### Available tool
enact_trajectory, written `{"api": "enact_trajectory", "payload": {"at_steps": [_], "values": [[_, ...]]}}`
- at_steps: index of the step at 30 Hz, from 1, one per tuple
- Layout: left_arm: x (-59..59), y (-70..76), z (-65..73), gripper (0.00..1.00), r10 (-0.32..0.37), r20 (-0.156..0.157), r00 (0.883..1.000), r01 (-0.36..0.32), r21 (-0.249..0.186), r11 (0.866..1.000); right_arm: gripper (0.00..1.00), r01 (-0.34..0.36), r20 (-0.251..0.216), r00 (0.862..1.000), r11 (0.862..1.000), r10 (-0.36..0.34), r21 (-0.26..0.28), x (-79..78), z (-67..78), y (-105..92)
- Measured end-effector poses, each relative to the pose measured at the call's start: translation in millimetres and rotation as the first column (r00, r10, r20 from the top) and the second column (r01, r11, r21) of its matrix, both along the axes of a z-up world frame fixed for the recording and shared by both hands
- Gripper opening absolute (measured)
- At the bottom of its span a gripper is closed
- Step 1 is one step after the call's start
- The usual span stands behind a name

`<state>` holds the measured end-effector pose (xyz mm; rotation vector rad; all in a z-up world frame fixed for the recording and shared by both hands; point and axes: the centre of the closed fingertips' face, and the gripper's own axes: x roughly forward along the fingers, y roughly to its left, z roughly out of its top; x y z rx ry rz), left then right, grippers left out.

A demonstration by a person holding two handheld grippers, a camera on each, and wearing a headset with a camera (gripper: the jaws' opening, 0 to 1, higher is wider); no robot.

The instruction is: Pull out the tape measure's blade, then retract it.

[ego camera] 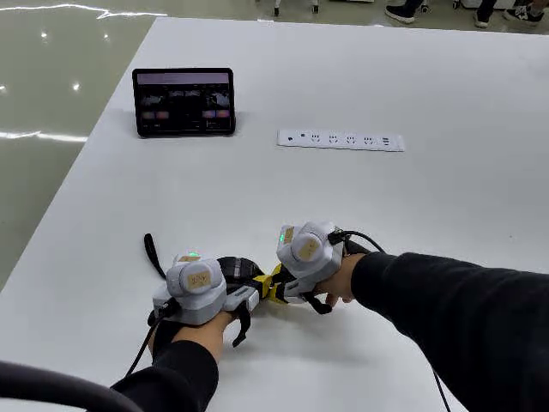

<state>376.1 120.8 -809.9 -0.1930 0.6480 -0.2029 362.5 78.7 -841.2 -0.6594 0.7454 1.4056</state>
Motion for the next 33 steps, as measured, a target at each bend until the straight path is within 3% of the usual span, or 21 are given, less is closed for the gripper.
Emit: {"api": "enact_trajectory", "payload": {"at_steps": [6,15,21,23,24,25,27,29,31,33], "values": [[-0.2,-0.2,0.8,0.63,-0.018,0.007,1.000,0.018,0.013,1.000,0.12,0.001,0.009,1.000,1.000,-0.001,-0.008,-0.7,-0.4,0.5],[-2.2,2.0,3.4,0.63,-0.093,-0.021,0.995,0.093,0.016,0.996,0.15,0.016,-0.003,1.000,1.000,-0.016,-0.011,-1.8,2.3,-6.7],[-0.8,21.4,8.0,0.79,-0.089,-0.020,0.996,0.088,-0.016,0.996,0.25,0.058,-0.014,0.998,0.998,-0.058,-0.005,-1.1,8.7,-17.3],[-0.6,22.3,12.4,0.91,-0.111,-0.003,0.994,0.111,-0.031,0.993,0.27,0.076,-0.023,0.997,0.997,-0.076,0.001,-3.4,12.6,-20.5],[-2.3,21.4,14.7,0.96,-0.161,0.010,0.987,0.161,-0.022,0.987,0.28,0.089,-0.017,0.996,0.996,-0.088,0.021,-4.2,16.5,-22.4],[-7.1,19.8,15.1,0.97,-0.198,0.002,0.980,0.198,-0.029,0.980,0.29,0.092,-0.013,0.996,0.995,-0.091,0.026,-5.1,17.9,-24.7],[-11.0,23.5,17.3,0.99,-0.233,0.010,0.973,0.233,-0.016,0.972,0.32,0.101,-0.005,0.995,0.994,-0.101,0.039,-6.8,20.4,-29.2],[-17.5,24.0,23.2,1.00,-0.297,0.027,0.955,0.297,-0.008,0.955,0.37,0.114,0.007,0.993,0.993,-0.114,0.044,-7.5,22.1,-36.2],[-23.9,20.2,32.5,0.99,-0.352,0.054,0.935,0.353,-0.025,0.935,0.43,0.141,0.018,0.990,0.988,-0.142,0.054,-6.1,27.1,-41.8],[-30.3,19.7,41.4,0.99,-0.371,0.065,0.926,0.376,-0.085,0.923,0.49,0.167,0.027,0.985,0.981,-0.171,0.101,-5.4,39.0,-42.5]]}}
